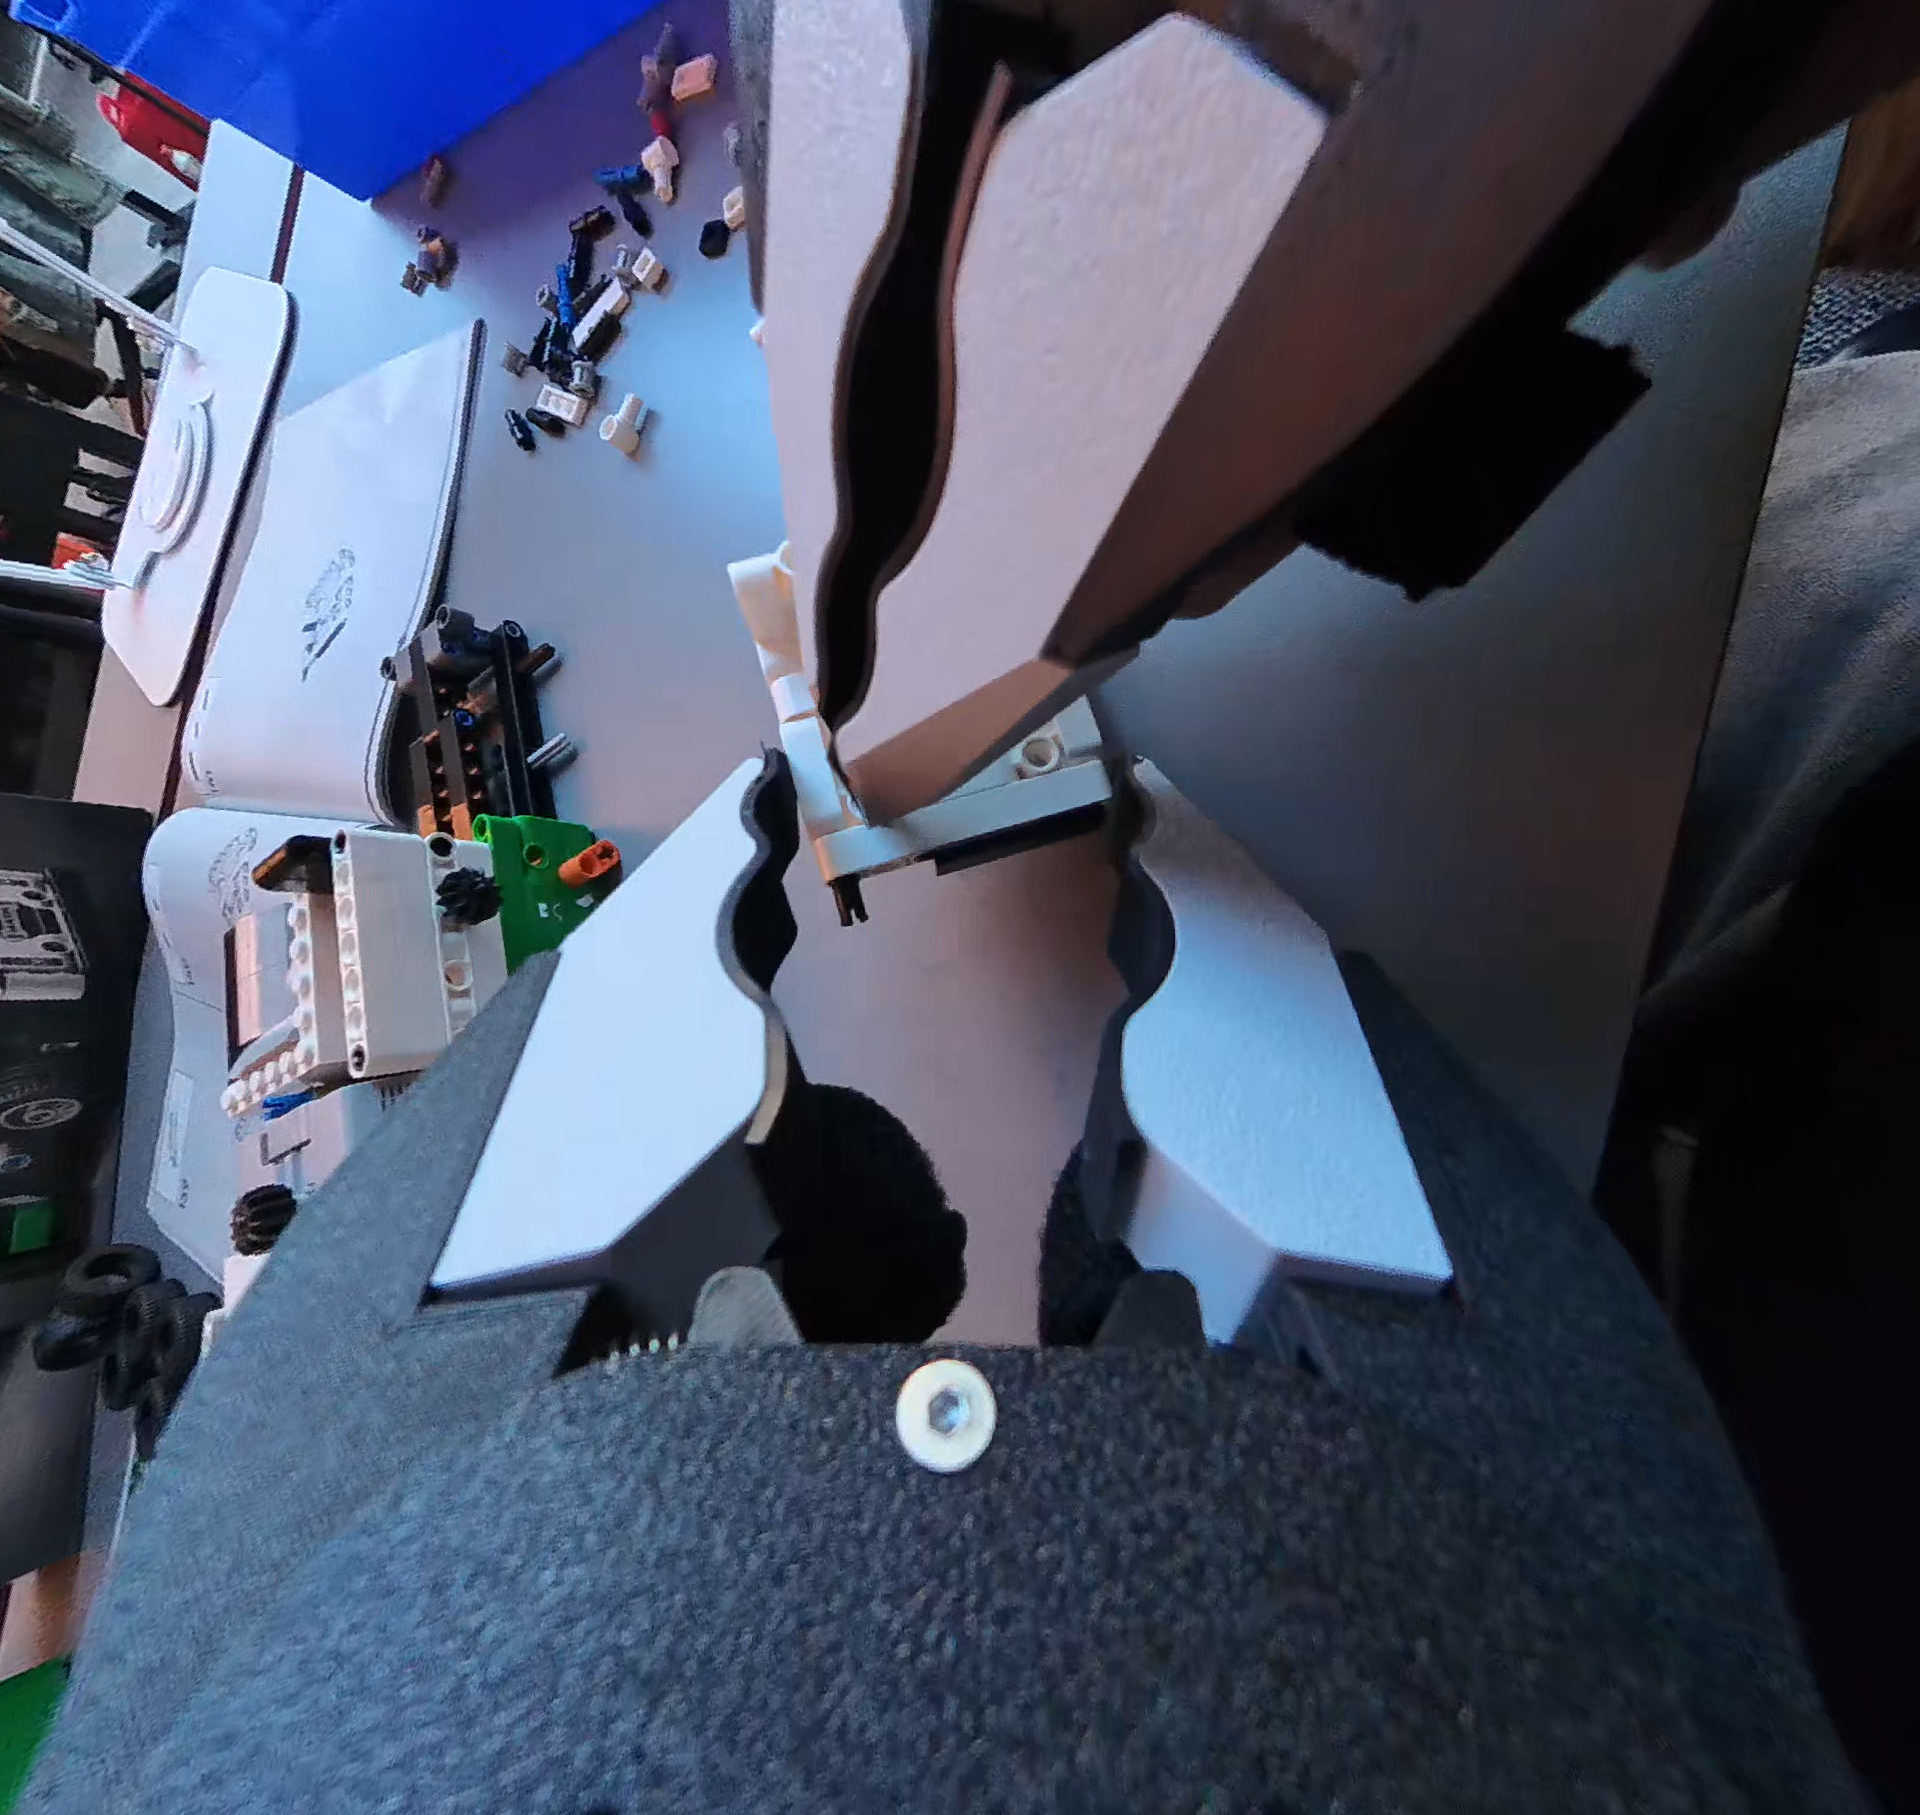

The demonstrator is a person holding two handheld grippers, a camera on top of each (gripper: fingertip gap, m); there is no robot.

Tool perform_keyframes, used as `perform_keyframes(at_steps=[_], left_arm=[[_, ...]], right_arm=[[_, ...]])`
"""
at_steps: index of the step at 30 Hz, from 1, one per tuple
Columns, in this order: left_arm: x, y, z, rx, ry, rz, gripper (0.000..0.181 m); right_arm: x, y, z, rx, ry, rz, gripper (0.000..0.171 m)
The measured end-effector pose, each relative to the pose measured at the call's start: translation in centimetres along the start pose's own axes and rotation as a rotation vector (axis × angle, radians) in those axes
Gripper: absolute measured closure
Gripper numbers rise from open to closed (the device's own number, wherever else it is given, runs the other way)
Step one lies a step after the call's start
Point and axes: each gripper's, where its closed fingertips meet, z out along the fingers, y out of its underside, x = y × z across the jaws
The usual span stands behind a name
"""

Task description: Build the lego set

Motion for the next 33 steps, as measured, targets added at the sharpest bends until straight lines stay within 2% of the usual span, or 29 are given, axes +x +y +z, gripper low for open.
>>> perform_keyframes(at_steps=[10, 17, 19, 22, 26, 28, 29, 33], left_arm=[[-0.1, -0.2, 0.0, -0.010, -0.055, 0.024, 0.123], [0.0, -0.1, 0.2, 0.002, -0.040, -0.047, 0.124], [0.0, -0.2, 0.2, 0.004, -0.031, -0.053, 0.123], [-0.3, 0.1, 0.2, 0.004, -0.038, -0.078, 0.124], [-1.0, 0.6, -0.2, 0.005, -0.088, -0.070, 0.123], [-1.2, 0.3, -0.7, 0.028, -0.095, -0.080, 0.123], [-1.3, 0.1, -0.9, 0.039, -0.092, -0.085, 0.123], [-1.6, -1.1, -1.7, 0.092, -0.080, -0.107, 0.124]], right_arm=[[0.2, 0.1, 0.0, -0.092, 0.079, -0.038, 0.167], [0.3, 0.2, 0.3, -0.146, 0.113, -0.020, 0.167], [0.0, -0.1, 0.1, -0.090, 0.035, 0.033, 0.167], [-0.3, -2.1, -2.4, 0.094, -0.119, 0.143, 0.167], [3.3, -2.4, -5.4, 0.253, -0.120, 0.201, 0.167], [1.3, -3.2, -6.2, 0.332, -0.317, 0.235, 0.167], [0.3, -3.1, -6.0, 0.336, -0.391, 0.249, 0.167], [-1.0, -2.1, -3.4, 0.246, -0.360, 0.175, 0.167]])
